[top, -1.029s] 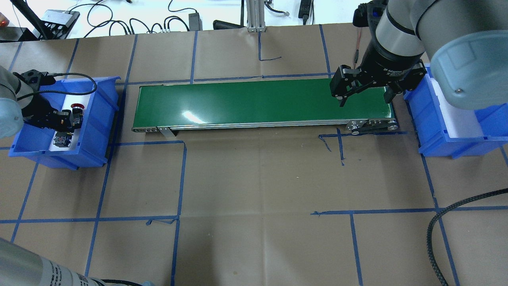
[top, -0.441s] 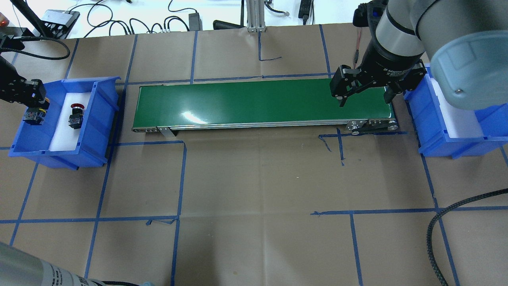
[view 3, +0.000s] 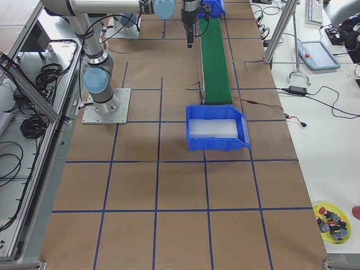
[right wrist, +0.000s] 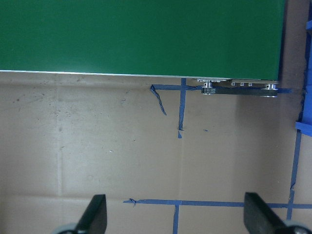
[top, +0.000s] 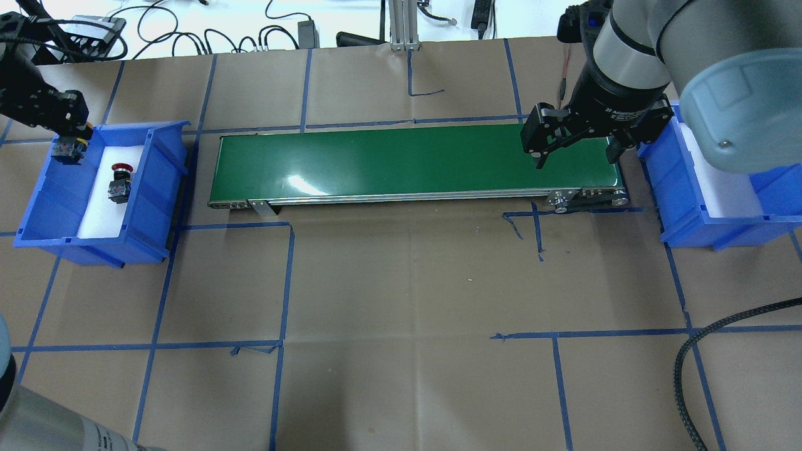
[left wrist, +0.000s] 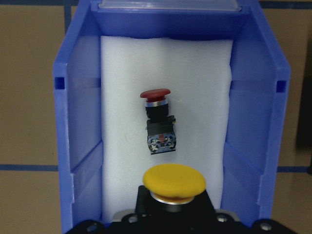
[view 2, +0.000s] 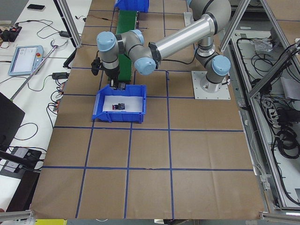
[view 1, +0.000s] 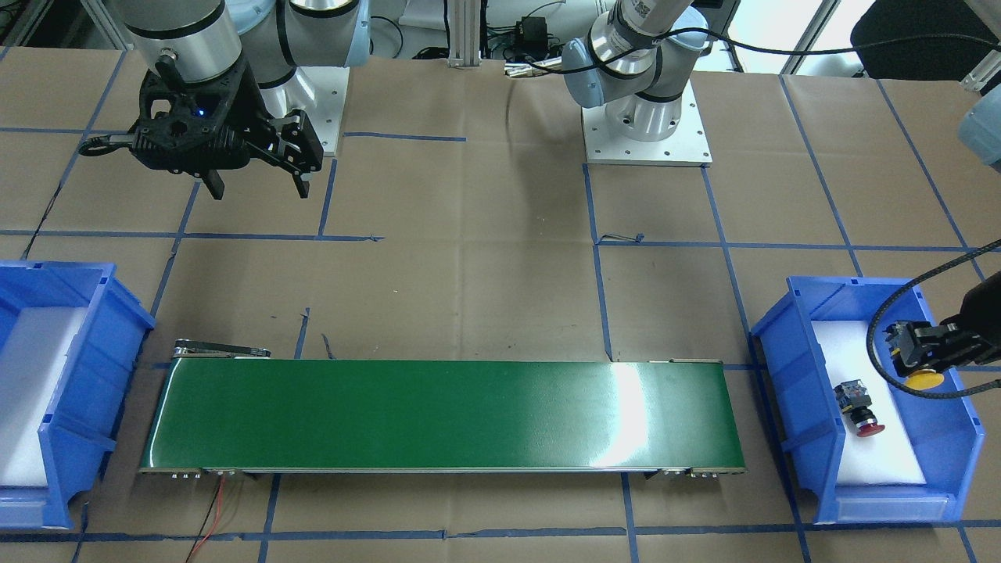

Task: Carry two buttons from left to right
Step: 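Carry the yellow button to the conveyor and release it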

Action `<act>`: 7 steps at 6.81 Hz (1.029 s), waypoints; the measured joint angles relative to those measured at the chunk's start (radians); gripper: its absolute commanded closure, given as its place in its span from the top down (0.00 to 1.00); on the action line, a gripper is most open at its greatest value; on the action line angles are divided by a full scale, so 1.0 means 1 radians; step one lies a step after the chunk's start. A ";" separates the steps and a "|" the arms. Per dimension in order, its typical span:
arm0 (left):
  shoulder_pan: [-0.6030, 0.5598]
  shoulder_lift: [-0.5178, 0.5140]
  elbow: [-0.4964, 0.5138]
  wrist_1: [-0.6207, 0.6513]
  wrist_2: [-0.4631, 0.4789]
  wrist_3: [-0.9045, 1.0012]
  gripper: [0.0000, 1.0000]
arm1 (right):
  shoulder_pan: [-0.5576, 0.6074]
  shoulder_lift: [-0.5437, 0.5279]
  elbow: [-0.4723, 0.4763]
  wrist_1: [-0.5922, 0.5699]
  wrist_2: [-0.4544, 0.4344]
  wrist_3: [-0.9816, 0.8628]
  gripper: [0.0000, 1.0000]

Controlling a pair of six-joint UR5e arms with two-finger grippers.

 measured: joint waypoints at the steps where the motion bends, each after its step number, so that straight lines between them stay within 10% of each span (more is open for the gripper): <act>1: -0.073 -0.010 0.058 -0.037 0.004 -0.080 0.08 | 0.000 0.000 0.000 0.000 0.000 0.000 1.00; 7: -0.388 -0.126 0.097 -0.043 0.004 -0.471 0.08 | 0.000 0.000 0.000 -0.002 0.000 0.000 1.00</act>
